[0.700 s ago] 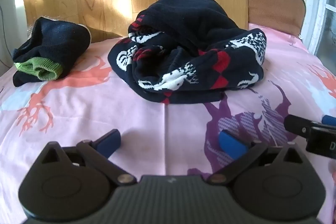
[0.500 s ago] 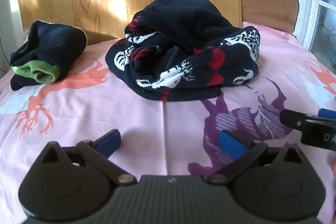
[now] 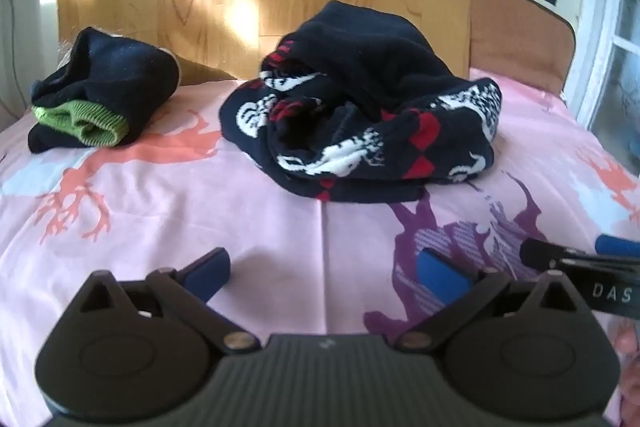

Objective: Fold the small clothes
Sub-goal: 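Move both tools toward the crumpled navy patterned sweater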

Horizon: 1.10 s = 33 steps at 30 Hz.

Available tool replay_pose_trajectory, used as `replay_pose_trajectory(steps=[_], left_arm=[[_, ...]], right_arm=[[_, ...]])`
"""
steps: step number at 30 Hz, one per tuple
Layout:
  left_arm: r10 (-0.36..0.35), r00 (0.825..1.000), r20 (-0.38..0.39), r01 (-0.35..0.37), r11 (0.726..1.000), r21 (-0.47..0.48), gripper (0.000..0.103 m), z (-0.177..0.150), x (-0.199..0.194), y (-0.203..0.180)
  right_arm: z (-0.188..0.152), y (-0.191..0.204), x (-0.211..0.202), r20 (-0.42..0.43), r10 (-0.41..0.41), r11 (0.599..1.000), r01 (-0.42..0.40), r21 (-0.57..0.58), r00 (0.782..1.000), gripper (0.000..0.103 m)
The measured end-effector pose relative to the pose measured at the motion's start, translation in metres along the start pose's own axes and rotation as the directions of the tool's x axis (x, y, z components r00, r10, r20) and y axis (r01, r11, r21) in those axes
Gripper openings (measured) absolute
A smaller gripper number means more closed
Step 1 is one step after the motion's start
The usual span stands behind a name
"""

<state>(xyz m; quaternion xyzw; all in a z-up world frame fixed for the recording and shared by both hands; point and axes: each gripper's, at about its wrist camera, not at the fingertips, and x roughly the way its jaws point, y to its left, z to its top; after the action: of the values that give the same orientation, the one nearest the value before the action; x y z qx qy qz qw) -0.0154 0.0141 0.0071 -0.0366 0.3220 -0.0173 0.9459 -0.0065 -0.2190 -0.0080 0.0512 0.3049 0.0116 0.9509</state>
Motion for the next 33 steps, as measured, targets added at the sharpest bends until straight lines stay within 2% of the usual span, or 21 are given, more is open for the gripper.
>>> replay_pose_trajectory(steps=[4,11,13,18,26,30,32,33], left_arm=[[0.019,1.0,-0.006,-0.019,1.0,0.011,0.103,-0.001,0.001,-0.002],[0.051,0.998,-0.025,-0.05,0.997,0.056,0.103,-0.002,0.005,-0.007],[0.073,0.997,-0.036,-0.07,0.994,0.079,0.103,-0.002,0.007,-0.012],[0.075,0.996,-0.037,-0.072,0.995,0.074,0.103,-0.001,0.008,-0.01],[0.113,0.994,-0.004,-0.114,0.992,-0.063,0.103,0.001,0.003,0.012],[0.123,0.992,-0.011,-0.123,0.99,-0.068,0.103,0.002,0.003,0.014],[0.128,0.992,-0.016,-0.129,0.99,-0.057,0.103,0.002,0.004,0.013],[0.13,0.991,-0.02,-0.131,0.99,-0.05,0.103,0.002,0.004,0.012]], right_arm=[[-0.002,-0.011,0.0,0.002,0.006,1.0,-0.006,0.011,1.0,0.103],[-0.002,-0.004,-0.002,0.017,0.009,1.0,-0.009,0.025,1.0,0.103],[-0.002,-0.006,-0.002,0.021,0.017,0.999,-0.018,0.028,1.0,0.103],[-0.005,0.002,-0.007,0.039,0.053,0.999,-0.053,-0.002,0.998,0.103],[-0.019,0.046,-0.021,0.027,0.152,0.983,-0.148,-0.112,0.988,0.103],[-0.02,0.059,-0.019,-0.002,0.161,0.976,-0.16,-0.148,0.987,0.103],[-0.019,0.056,-0.016,-0.018,0.16,0.978,-0.161,-0.136,0.987,0.103],[-0.017,0.049,-0.013,-0.034,0.165,0.982,-0.167,-0.089,0.986,0.103]])
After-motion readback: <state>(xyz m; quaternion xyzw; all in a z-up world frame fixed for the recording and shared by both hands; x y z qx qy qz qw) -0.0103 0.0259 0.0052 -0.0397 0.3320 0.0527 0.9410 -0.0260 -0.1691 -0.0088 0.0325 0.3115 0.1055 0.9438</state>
